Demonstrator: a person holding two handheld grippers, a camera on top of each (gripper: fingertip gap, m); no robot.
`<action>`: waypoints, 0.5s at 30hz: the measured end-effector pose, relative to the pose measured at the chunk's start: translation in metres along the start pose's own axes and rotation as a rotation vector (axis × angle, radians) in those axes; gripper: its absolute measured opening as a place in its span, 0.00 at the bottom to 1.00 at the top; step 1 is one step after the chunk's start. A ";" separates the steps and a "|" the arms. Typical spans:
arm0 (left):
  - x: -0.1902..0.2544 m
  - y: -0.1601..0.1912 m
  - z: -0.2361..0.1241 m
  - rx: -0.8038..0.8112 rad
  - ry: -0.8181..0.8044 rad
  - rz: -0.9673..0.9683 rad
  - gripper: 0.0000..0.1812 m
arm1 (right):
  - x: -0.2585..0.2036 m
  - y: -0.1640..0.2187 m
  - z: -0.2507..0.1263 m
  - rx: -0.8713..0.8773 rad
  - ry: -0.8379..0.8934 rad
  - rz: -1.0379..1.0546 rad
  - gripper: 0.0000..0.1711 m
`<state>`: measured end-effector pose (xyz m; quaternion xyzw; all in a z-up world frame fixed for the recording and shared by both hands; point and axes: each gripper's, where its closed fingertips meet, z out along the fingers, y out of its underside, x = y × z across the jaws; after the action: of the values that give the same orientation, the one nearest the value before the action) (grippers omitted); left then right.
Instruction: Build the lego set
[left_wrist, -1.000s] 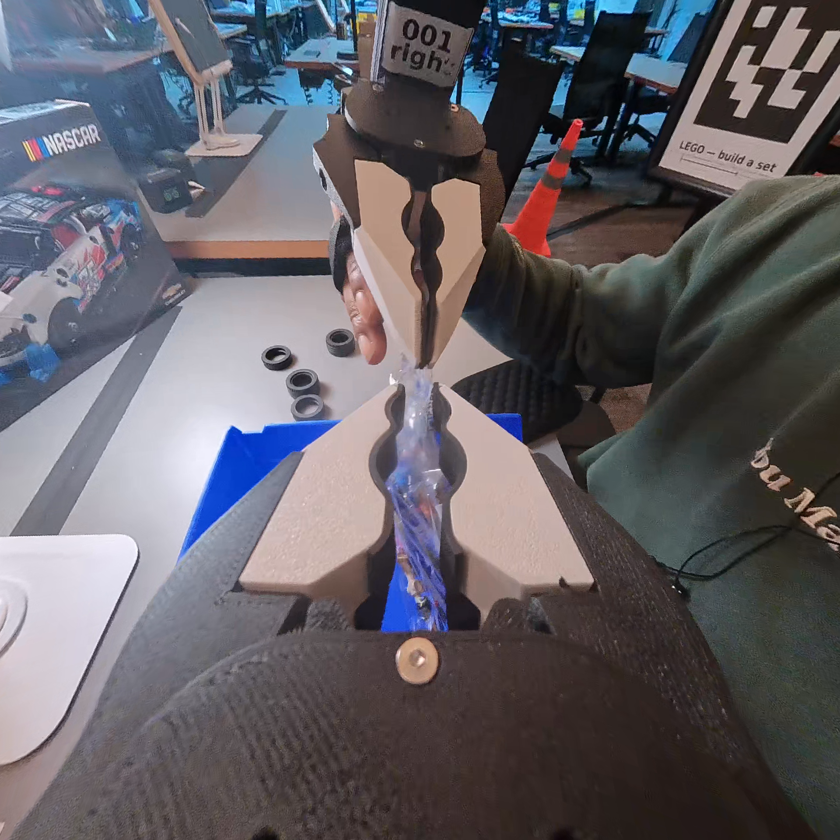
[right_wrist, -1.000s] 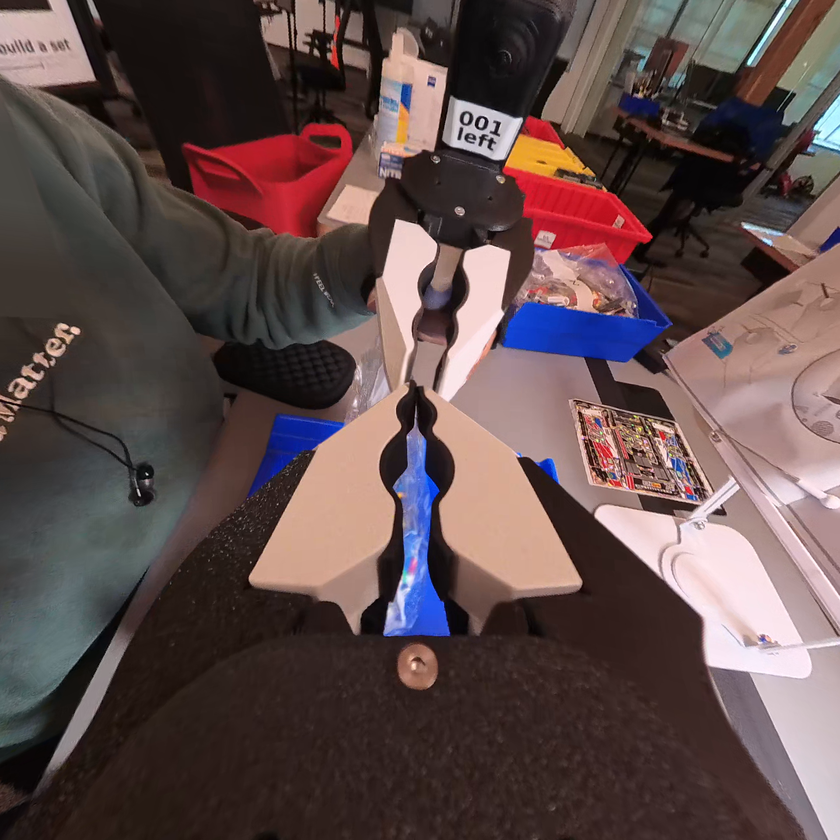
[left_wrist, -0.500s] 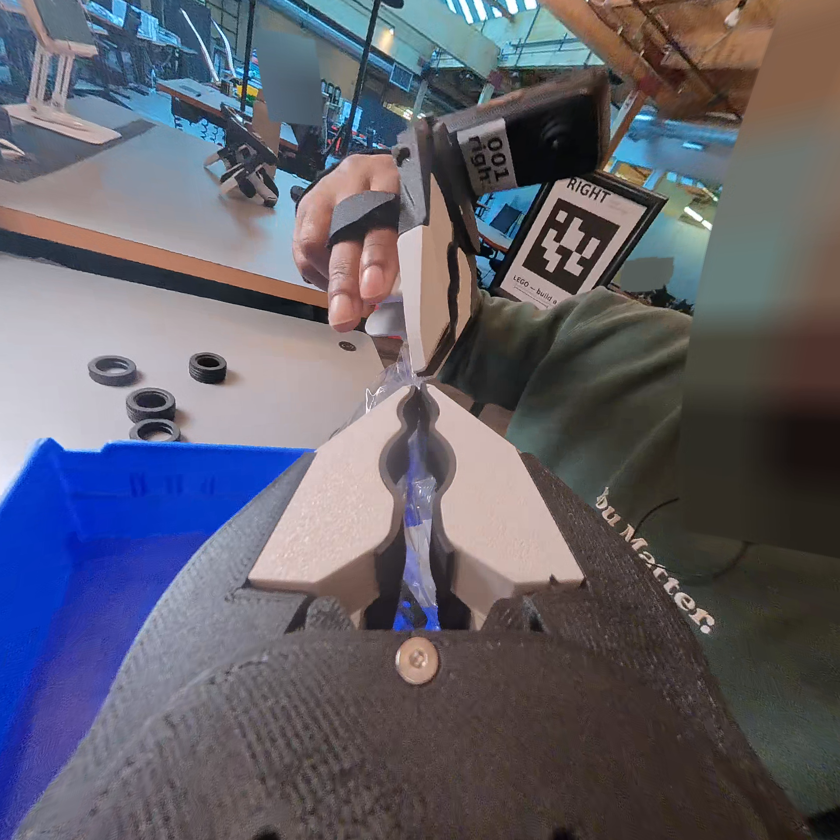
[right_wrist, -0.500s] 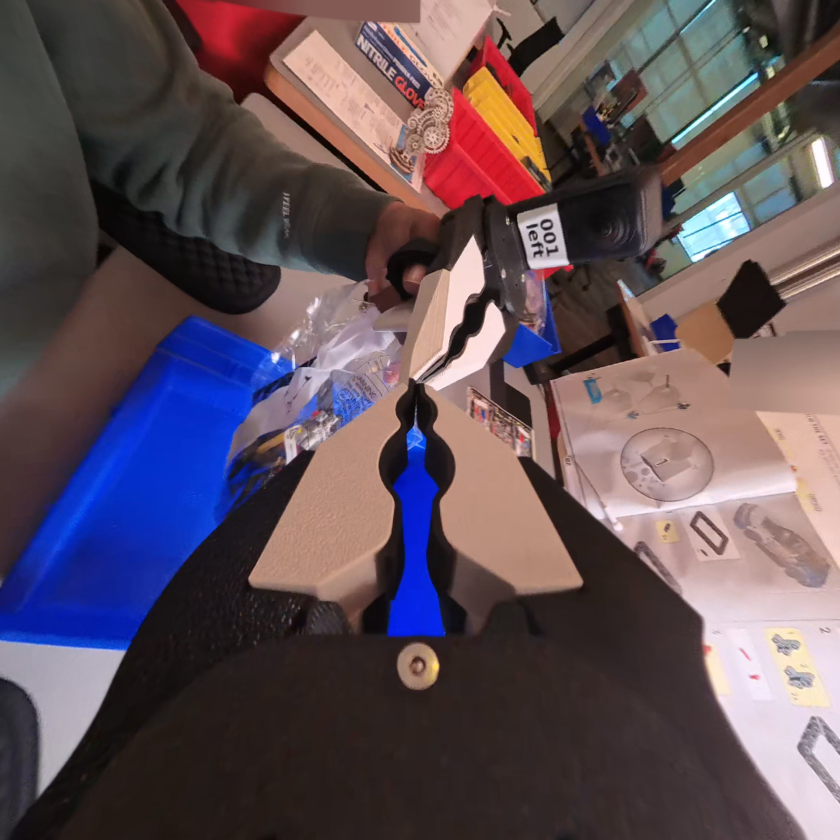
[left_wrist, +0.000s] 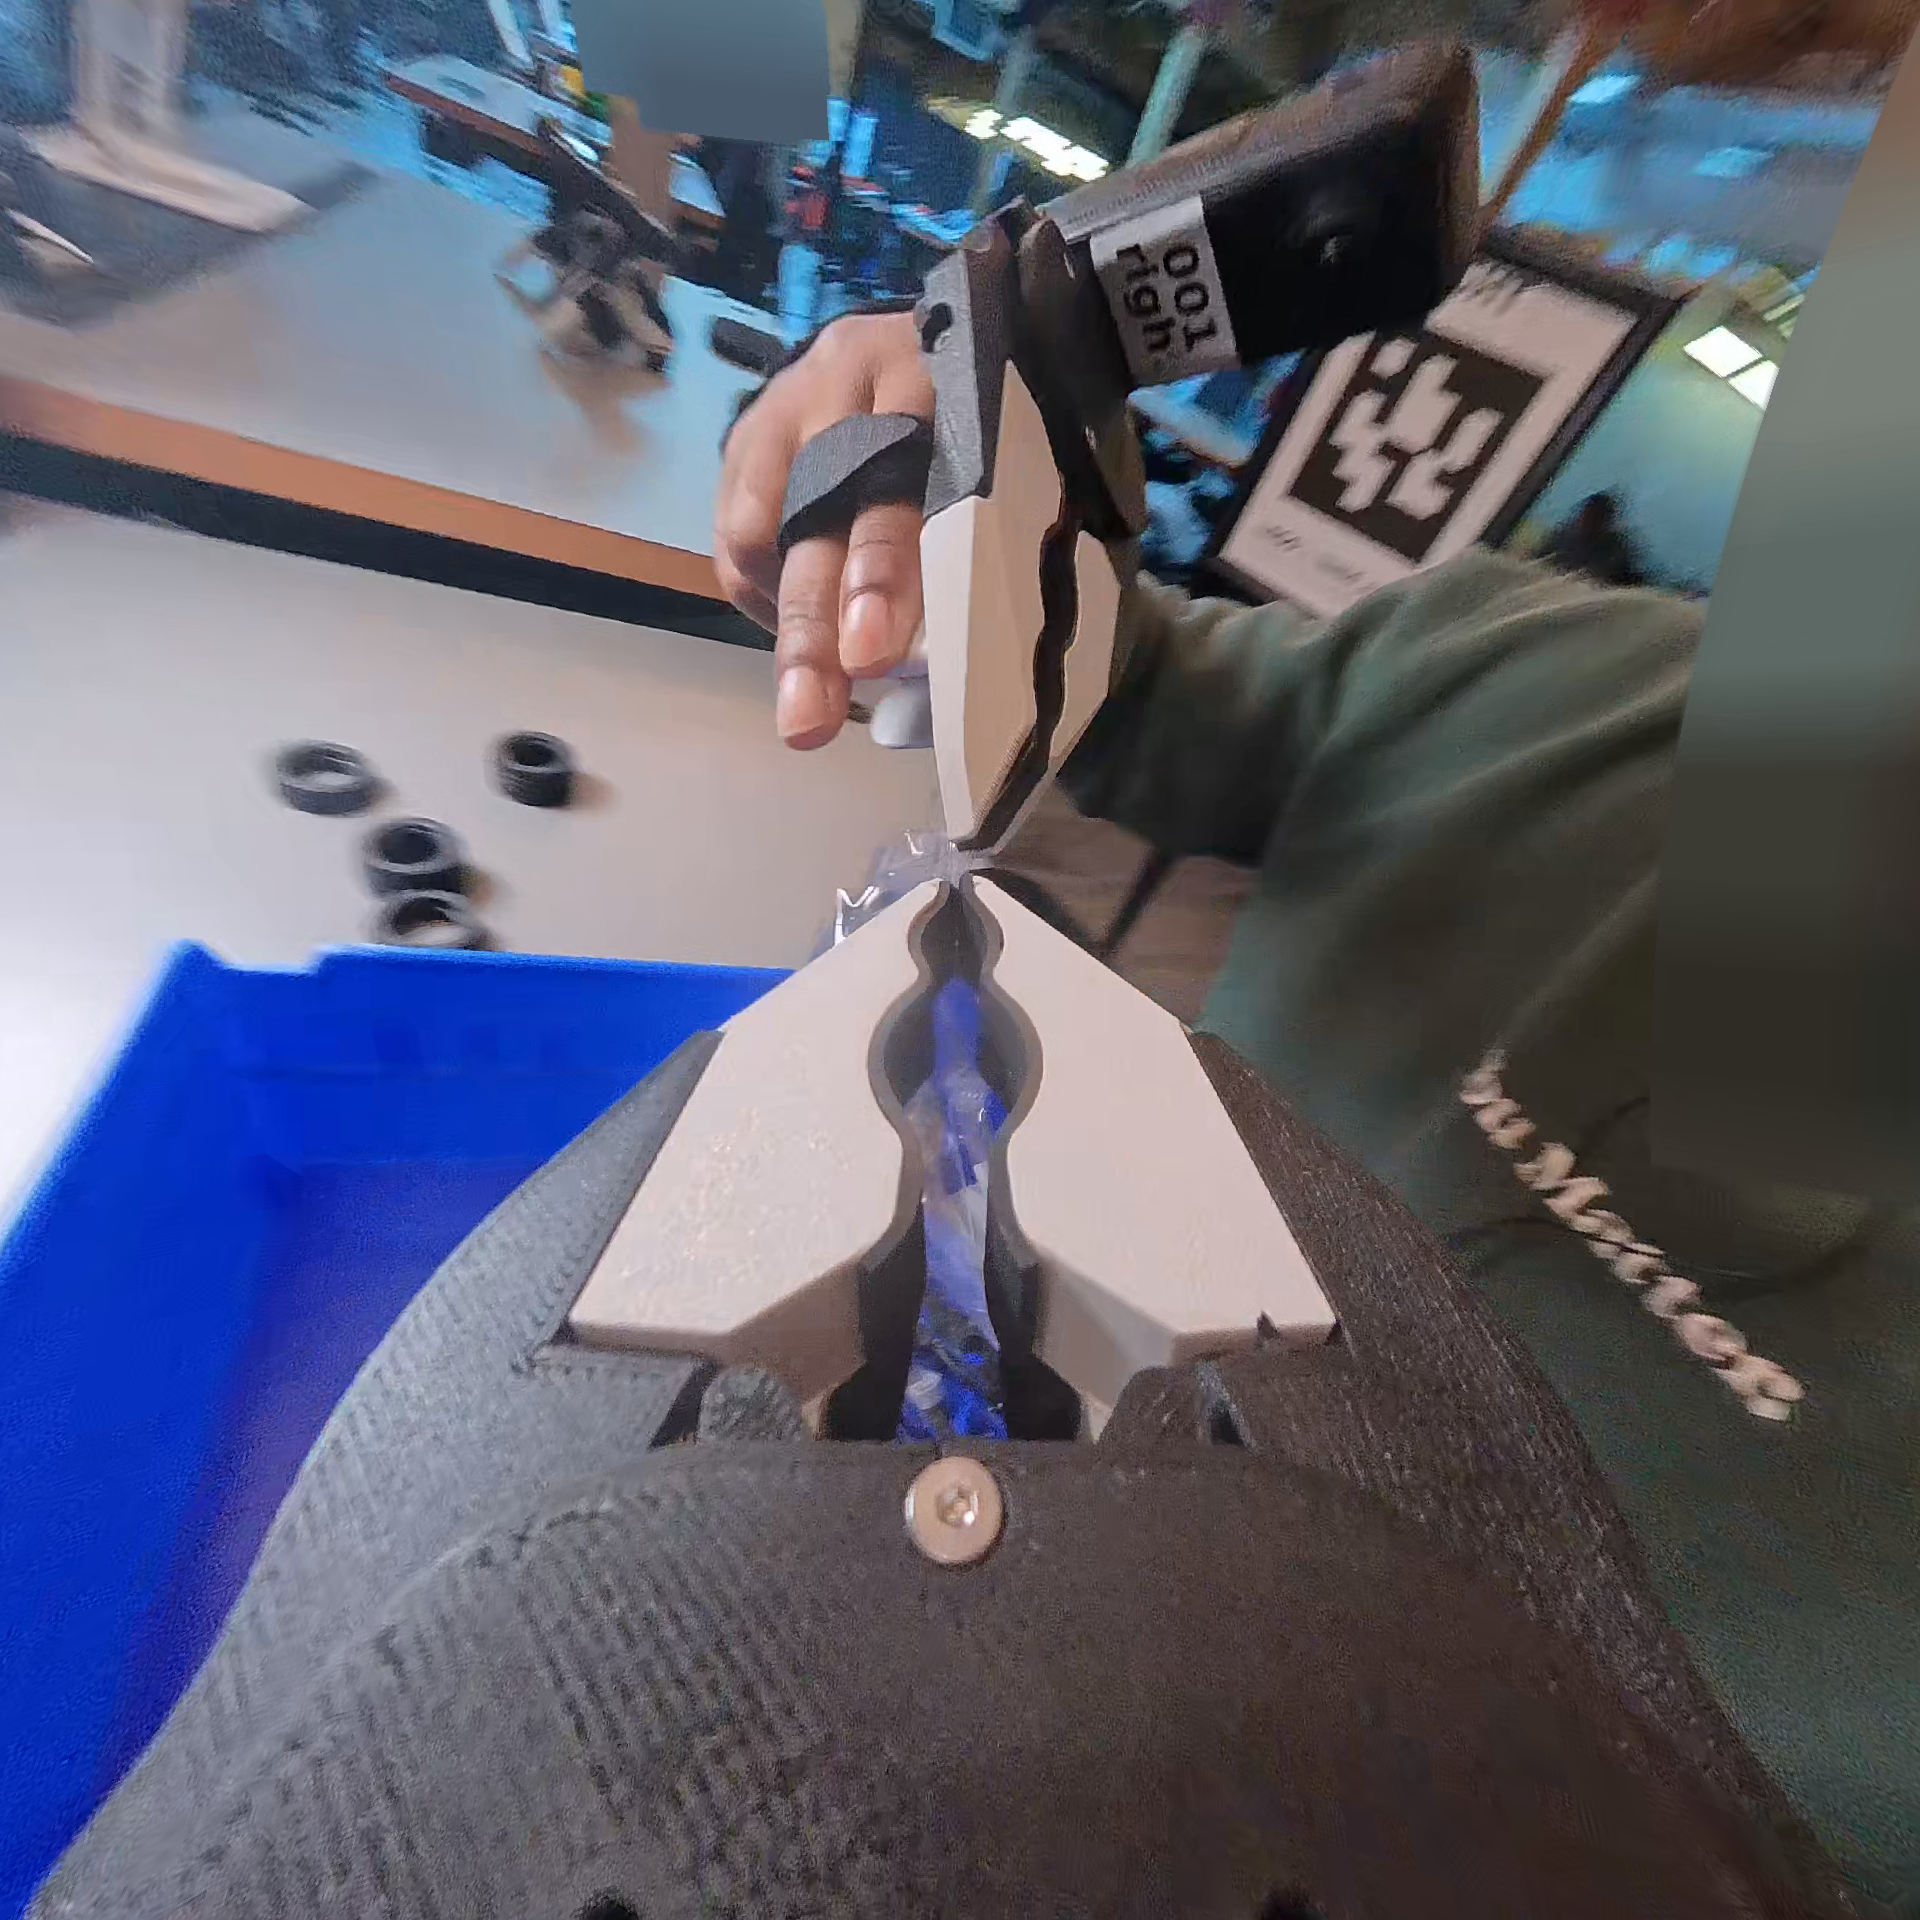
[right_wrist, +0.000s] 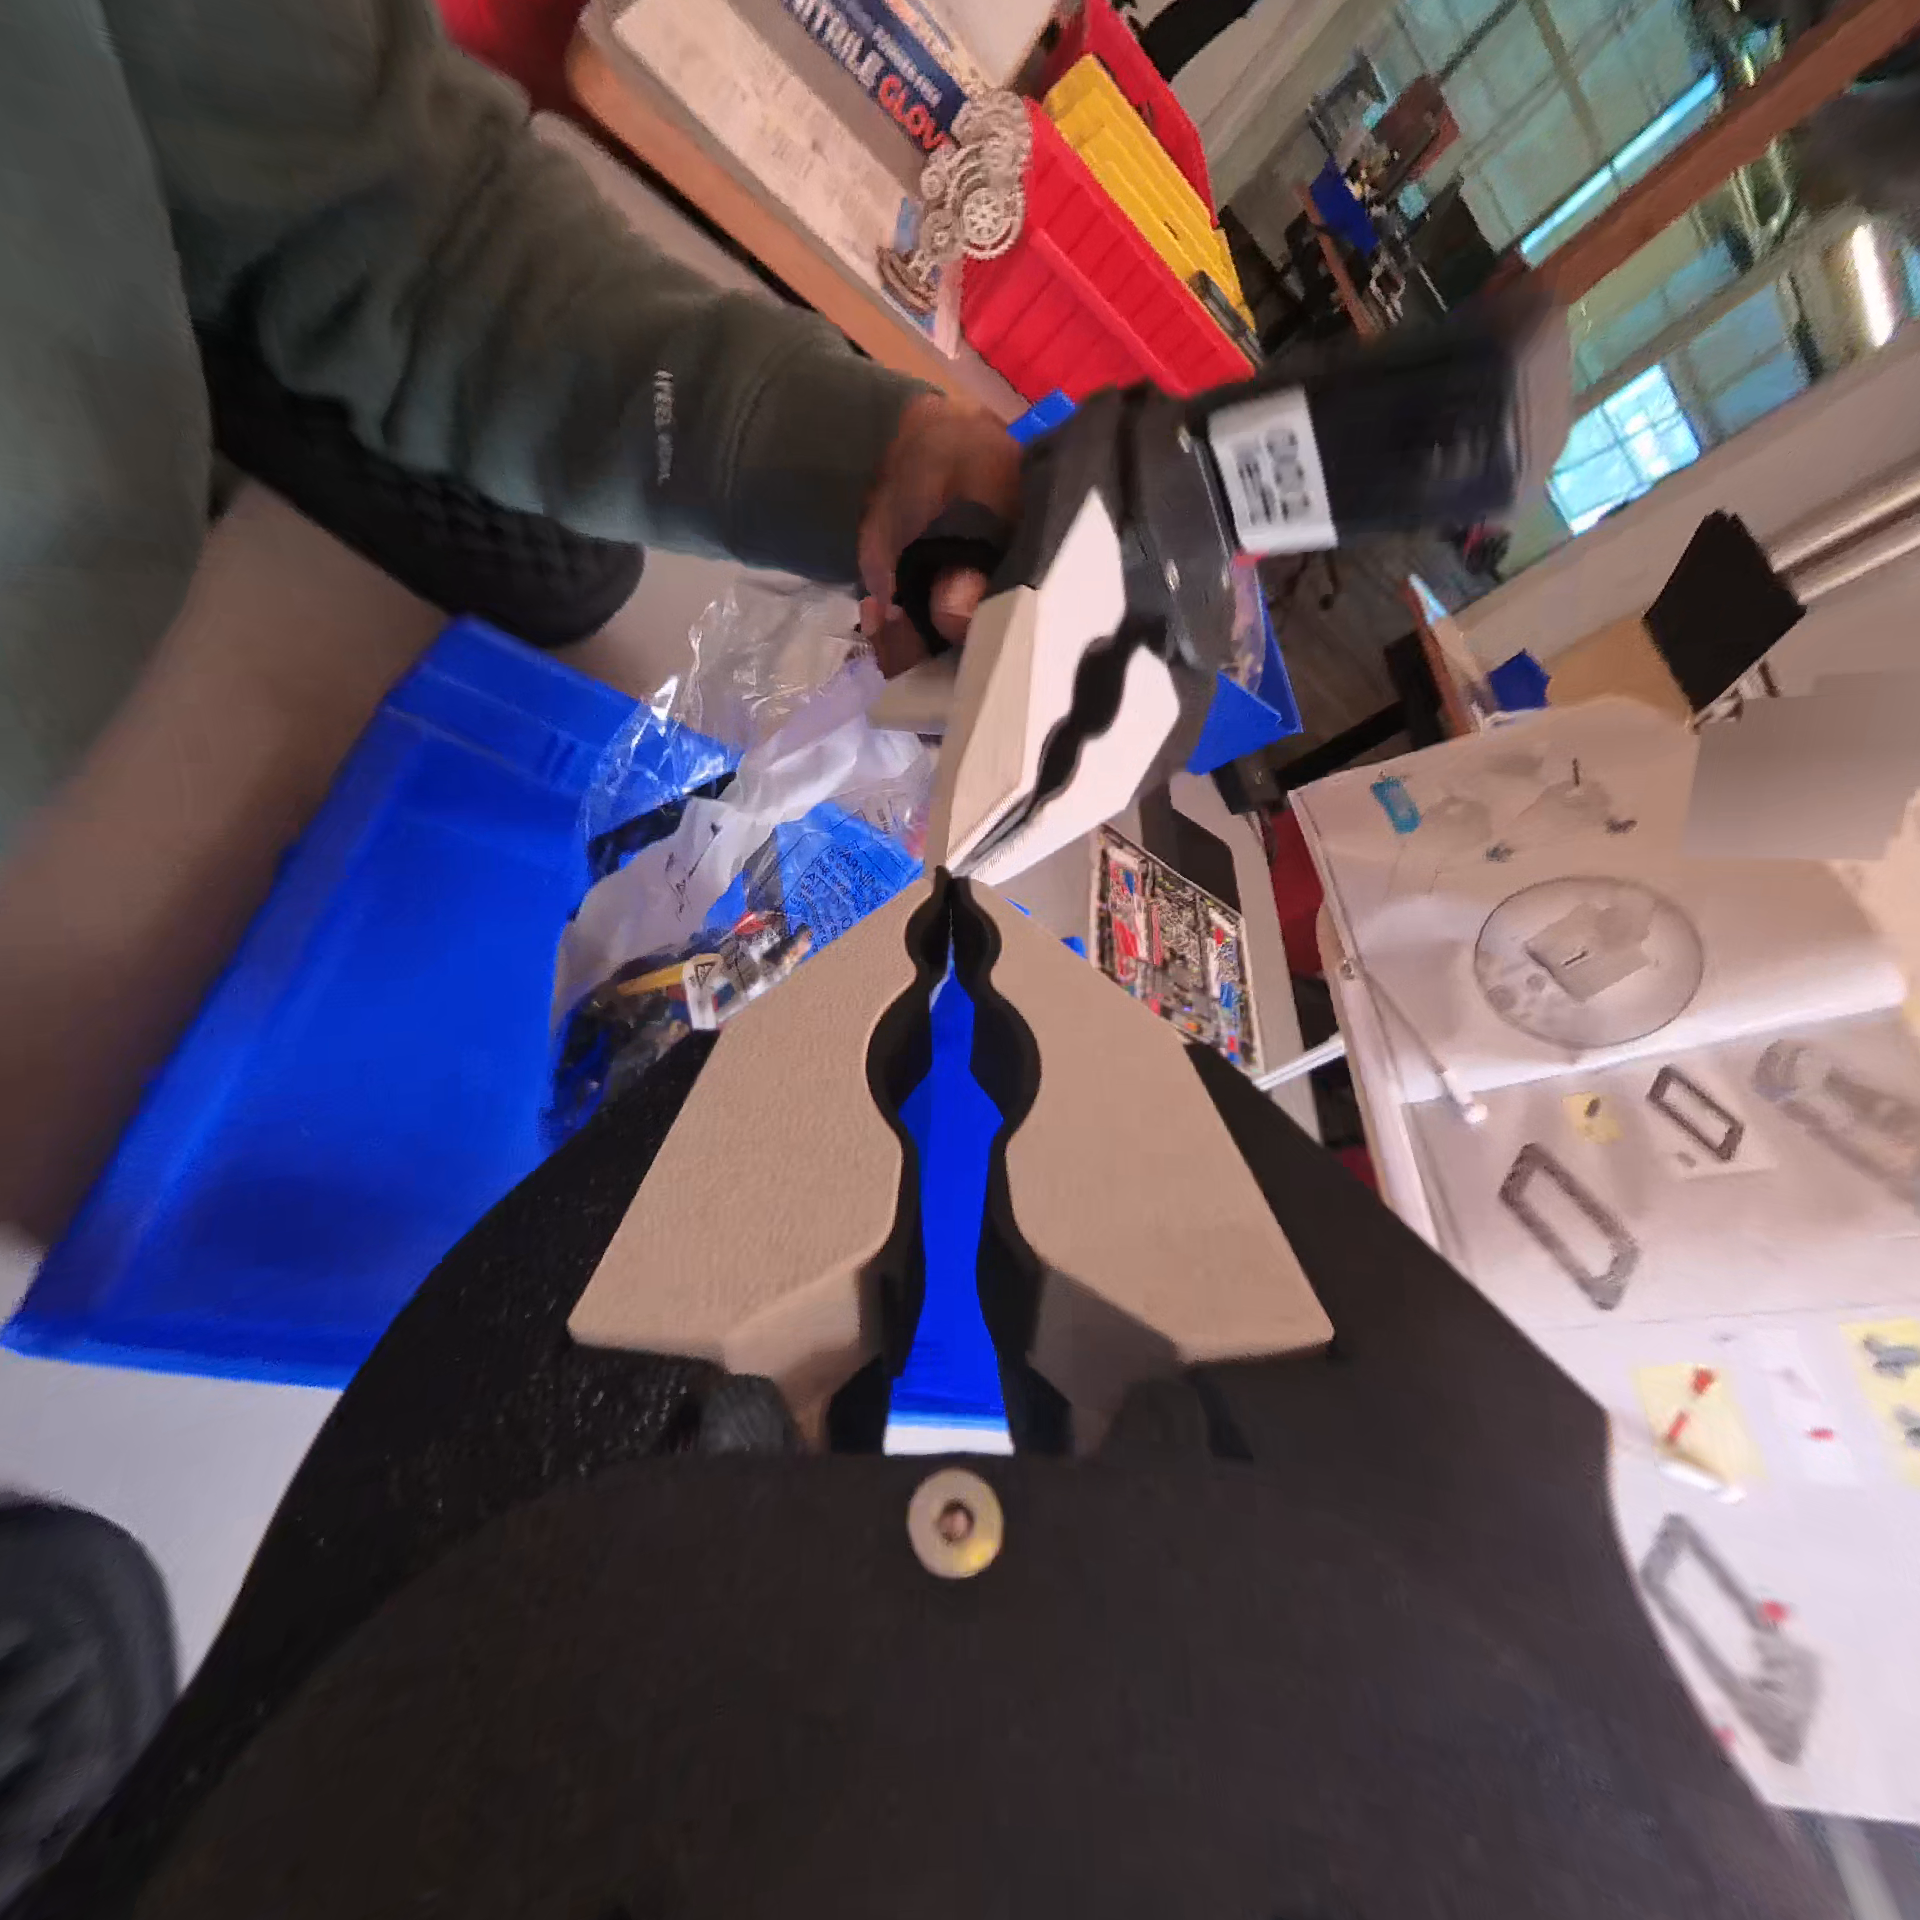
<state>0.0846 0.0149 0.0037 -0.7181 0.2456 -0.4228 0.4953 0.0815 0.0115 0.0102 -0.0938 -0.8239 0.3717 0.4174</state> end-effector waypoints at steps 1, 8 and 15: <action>-0.002 -0.003 -0.002 -0.010 -0.061 0.063 0.00 | 0.002 0.000 -0.002 0.007 -0.016 0.040 0.00; -0.004 -0.012 -0.009 -0.067 -0.353 0.379 0.08 | 0.006 0.002 -0.004 -0.002 -0.123 0.233 0.00; 0.001 -0.007 0.001 -0.111 -0.294 0.348 0.00 | 0.004 -0.004 -0.005 -0.027 -0.126 0.199 0.00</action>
<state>0.0855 0.0169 0.0105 -0.7449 0.3135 -0.2079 0.5510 0.0836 0.0130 0.0176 -0.1568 -0.8401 0.4055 0.3244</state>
